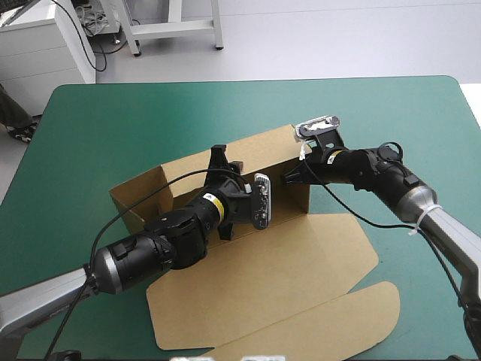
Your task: Fold the box
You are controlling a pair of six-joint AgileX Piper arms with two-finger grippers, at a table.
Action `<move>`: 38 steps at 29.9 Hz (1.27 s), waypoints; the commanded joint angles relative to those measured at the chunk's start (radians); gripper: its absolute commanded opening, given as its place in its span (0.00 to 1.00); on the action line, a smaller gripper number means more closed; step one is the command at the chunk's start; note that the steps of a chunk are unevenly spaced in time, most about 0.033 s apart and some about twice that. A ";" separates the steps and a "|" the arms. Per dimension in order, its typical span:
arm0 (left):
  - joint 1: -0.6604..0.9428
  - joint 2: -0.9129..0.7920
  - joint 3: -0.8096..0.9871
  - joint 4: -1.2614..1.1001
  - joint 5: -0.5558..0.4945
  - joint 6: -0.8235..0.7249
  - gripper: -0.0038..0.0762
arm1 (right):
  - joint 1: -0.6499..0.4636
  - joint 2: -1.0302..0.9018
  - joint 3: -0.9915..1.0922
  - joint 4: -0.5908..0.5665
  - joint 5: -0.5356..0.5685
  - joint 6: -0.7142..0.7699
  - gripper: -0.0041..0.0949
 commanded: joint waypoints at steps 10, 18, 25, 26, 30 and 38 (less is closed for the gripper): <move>-0.181 -0.086 -0.023 0.027 0.163 -0.025 0.58 | -0.009 0.018 -0.027 0.050 -0.068 0.042 0.03; -0.258 -0.144 -0.029 0.221 0.233 -0.258 0.53 | -0.033 0.016 -0.065 0.026 0.064 0.043 0.03; -0.161 -0.154 -0.170 0.255 0.285 -0.248 0.53 | -0.042 -0.021 -0.157 -0.095 0.206 0.130 0.03; -0.137 -0.154 -0.192 0.255 0.276 -0.246 0.53 | -0.042 -0.031 -0.174 -0.125 0.240 0.155 0.03; 0.016 -0.154 -0.286 0.164 0.203 -0.234 0.53 | -0.042 -0.040 -0.254 -0.230 0.406 0.209 0.03; 0.409 -0.152 -0.357 -0.306 0.136 -0.001 0.53 | -0.075 -0.038 -0.410 -0.281 0.560 0.222 0.03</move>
